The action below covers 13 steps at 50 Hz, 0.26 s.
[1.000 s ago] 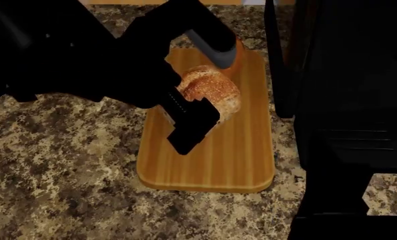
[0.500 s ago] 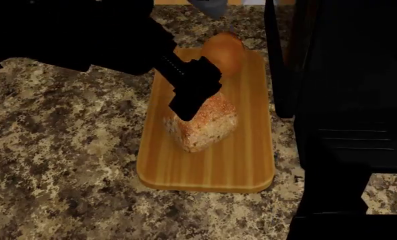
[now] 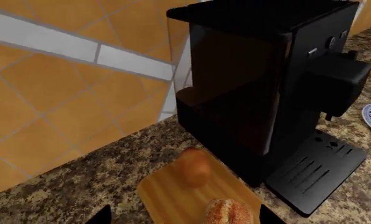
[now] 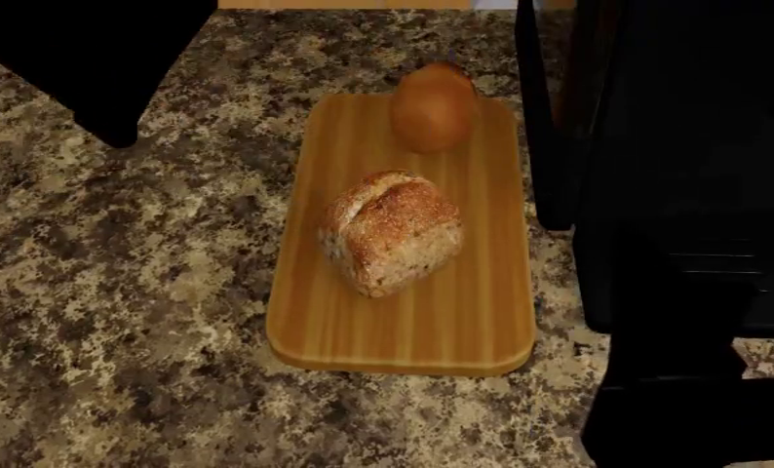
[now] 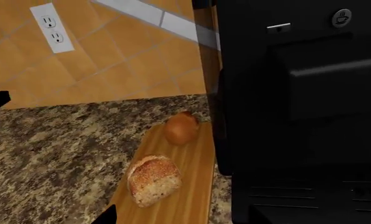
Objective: Place all breads on the cutting board.
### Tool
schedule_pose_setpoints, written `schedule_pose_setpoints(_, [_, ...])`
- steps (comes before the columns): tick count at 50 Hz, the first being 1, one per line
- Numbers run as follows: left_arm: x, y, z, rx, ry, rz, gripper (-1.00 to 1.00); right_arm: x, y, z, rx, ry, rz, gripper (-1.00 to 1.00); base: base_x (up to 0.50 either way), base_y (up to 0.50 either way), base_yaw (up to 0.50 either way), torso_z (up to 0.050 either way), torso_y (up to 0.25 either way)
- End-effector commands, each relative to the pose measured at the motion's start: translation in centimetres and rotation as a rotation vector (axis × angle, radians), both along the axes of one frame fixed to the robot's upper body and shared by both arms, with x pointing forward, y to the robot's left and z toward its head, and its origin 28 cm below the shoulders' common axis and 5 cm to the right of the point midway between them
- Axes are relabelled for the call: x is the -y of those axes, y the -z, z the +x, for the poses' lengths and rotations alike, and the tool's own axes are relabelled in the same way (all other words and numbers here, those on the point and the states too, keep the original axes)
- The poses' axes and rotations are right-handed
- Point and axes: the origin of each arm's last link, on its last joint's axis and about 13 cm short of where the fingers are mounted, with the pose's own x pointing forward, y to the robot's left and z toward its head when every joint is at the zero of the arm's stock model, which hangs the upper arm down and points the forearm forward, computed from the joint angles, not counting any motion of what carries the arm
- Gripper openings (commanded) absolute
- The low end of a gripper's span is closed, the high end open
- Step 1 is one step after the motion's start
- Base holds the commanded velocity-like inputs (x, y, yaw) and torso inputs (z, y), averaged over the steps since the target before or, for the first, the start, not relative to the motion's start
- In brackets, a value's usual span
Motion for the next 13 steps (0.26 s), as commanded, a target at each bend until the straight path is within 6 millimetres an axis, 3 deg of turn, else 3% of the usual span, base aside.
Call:
schedule_pose_setpoints(1, [-3.0, 2.5, -4.9, 0.108, -0.129, -0.073, 1.00, 0.1, 0.7, 0.8, 0.004, -0.010, 0.011, 1.00, 0.00, 0.00, 0.00, 0.000, 0.000])
schedule_pose_setpoints(13, [-4.1, 5.9, -6.1, 0.079, -0.136, -0.108, 1.00, 0.2, 1.7, 1.5, 0.028, -0.007, 0.005, 1.00, 0.00, 0.00, 0.00, 0.000, 0.000])
